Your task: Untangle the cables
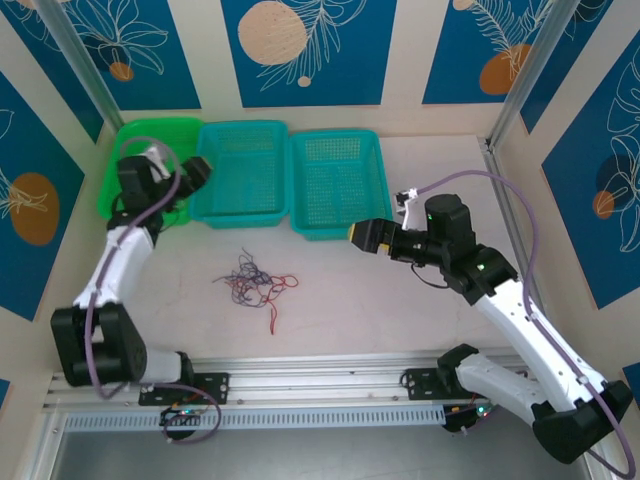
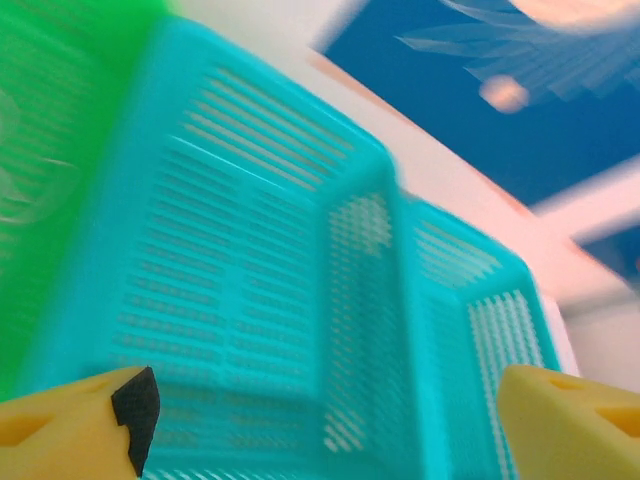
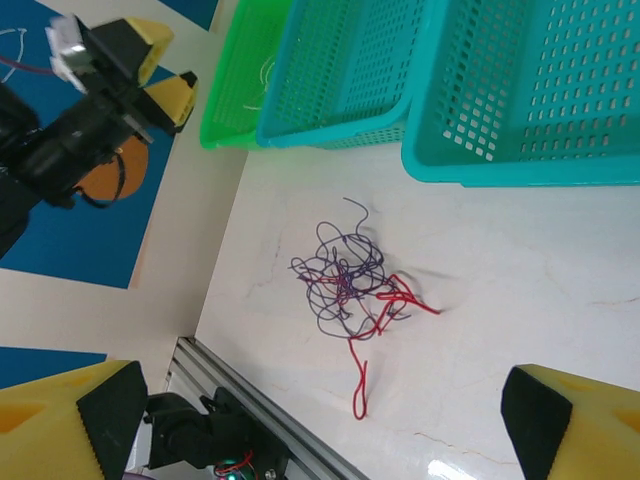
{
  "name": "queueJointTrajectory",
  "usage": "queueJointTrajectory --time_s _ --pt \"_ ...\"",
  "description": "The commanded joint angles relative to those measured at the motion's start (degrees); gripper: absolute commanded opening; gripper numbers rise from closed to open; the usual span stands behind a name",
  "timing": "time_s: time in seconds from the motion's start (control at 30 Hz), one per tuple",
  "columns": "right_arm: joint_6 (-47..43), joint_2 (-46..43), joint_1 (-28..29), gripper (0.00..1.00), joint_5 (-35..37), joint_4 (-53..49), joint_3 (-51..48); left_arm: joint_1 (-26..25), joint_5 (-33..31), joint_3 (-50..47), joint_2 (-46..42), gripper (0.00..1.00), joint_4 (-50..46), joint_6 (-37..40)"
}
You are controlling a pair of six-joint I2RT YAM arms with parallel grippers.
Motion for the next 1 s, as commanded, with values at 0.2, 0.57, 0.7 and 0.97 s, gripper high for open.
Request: queueJointTrajectory --time_s 0.2,0.57,0.7,0.97 --pt "-4.0 10.8 7.2 0.94 -0.4 5.7 0.2 -27.9 -13.0 -10.6 -17.7 0.86 -11.2 5.3" --pt "-15.0 27.6 17.2 0.93 10.3 16.5 -0.3 -38.5 -33.1 -21.5 -16.7 0.93 -19.8 9.0" --pt "-18.1 34.3 19.7 0.91 12.9 21.3 -0.3 -33.5 -30.2 -23.1 -14.2 0.93 -18.4 8.8" --pt "-21.4 48.9 23.8 0.78 15.3 21.3 6.1 -26.9 -19.9 -24.2 -5.0 0.93 -14.1 7.9"
